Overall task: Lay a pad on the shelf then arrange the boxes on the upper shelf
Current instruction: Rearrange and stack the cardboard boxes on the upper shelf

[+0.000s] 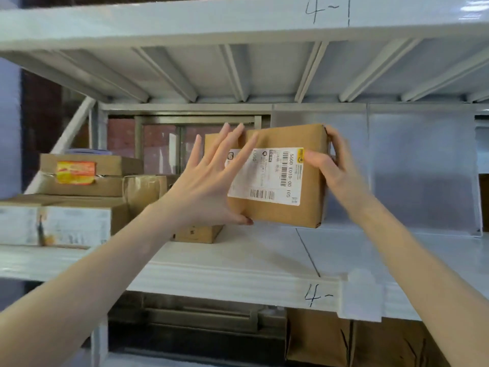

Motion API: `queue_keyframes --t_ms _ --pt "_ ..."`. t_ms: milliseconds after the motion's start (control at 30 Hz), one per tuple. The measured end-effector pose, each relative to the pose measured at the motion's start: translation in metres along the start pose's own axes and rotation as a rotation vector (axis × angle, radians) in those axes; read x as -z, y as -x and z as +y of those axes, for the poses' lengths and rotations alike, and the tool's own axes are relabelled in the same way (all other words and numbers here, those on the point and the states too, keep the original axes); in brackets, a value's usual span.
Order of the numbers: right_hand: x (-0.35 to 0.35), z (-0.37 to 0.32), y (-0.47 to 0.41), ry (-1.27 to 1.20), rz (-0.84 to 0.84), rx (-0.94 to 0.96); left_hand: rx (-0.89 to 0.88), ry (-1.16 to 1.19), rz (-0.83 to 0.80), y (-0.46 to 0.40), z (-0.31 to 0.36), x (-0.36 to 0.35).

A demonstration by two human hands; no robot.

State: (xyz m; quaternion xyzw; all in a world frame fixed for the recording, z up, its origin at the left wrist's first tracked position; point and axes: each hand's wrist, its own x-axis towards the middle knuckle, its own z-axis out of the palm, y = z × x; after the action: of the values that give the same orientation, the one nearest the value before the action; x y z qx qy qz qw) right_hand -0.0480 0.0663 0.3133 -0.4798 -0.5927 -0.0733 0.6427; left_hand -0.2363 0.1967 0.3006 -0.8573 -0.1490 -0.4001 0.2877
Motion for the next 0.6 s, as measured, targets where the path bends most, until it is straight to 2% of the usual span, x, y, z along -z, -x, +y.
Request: queue_keyframes --t_ms 233,367,500,600 --pt "-0.097 -0.019 -0.009 -0.101 -0.075 0.065 -0.022 -0.050 -0.018 0.055 -0.087 0.040" --pt "-0.164 -0.039 -0.017 -0.157 -0.077 0.091 0.005 0.000 -0.042 0.088 -0.150 0.064" --pt "-0.233 -0.058 -0.027 -0.228 -0.051 0.111 0.169 0.222 0.029 0.119 -0.218 0.083" --pt "-0.280 -0.061 -0.033 -0.184 -0.030 0.124 0.366 0.403 0.106 0.139 -0.259 0.084"
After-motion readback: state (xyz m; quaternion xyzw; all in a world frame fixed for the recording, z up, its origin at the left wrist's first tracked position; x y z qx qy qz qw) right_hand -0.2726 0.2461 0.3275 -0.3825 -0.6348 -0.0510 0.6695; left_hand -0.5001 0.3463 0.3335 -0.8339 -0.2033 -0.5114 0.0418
